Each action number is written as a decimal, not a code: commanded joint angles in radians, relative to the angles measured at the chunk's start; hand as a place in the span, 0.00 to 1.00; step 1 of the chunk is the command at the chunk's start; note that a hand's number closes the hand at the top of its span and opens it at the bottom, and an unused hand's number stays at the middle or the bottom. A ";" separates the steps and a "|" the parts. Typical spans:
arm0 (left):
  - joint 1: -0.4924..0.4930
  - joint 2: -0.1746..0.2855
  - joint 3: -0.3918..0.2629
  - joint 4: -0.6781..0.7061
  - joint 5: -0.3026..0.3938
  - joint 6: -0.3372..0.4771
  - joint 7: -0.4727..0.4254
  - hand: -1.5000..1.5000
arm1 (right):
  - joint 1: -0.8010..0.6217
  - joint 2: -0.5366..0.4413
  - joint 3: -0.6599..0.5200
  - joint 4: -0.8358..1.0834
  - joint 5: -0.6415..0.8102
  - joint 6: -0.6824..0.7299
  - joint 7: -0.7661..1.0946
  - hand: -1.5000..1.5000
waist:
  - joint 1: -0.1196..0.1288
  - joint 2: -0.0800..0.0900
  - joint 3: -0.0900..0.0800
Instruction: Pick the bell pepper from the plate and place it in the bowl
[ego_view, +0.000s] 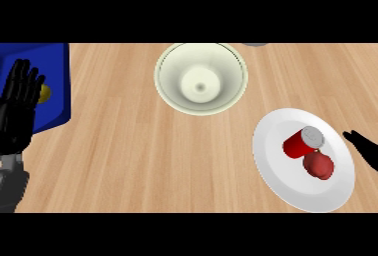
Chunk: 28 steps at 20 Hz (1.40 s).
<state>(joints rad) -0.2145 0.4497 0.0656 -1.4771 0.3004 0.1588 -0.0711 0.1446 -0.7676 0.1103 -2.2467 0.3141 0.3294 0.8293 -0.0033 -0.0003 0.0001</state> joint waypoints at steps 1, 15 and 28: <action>-0.014 0.017 0.061 0.057 0.021 -0.083 -0.025 0.50 | 0.022 0.067 0.011 0.037 0.085 0.027 -0.037 0.00 | -0.001 0.000 0.000; -0.025 -0.047 0.075 0.000 -0.068 -0.067 0.036 0.50 | 0.015 0.209 -0.063 0.265 0.248 0.024 -0.354 0.00 | 0.002 0.000 0.000; -0.053 -0.111 0.092 -0.006 -0.124 -0.073 0.061 0.50 | -0.059 0.345 -0.029 0.436 0.437 0.033 -0.411 0.00 | 0.002 0.001 0.000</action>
<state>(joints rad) -0.2255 0.3590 0.1630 -1.4979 0.2014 0.0716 -0.0297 0.1217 -0.4765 0.0475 -1.8607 0.6853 0.3733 0.4072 -0.0012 -0.0003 0.0000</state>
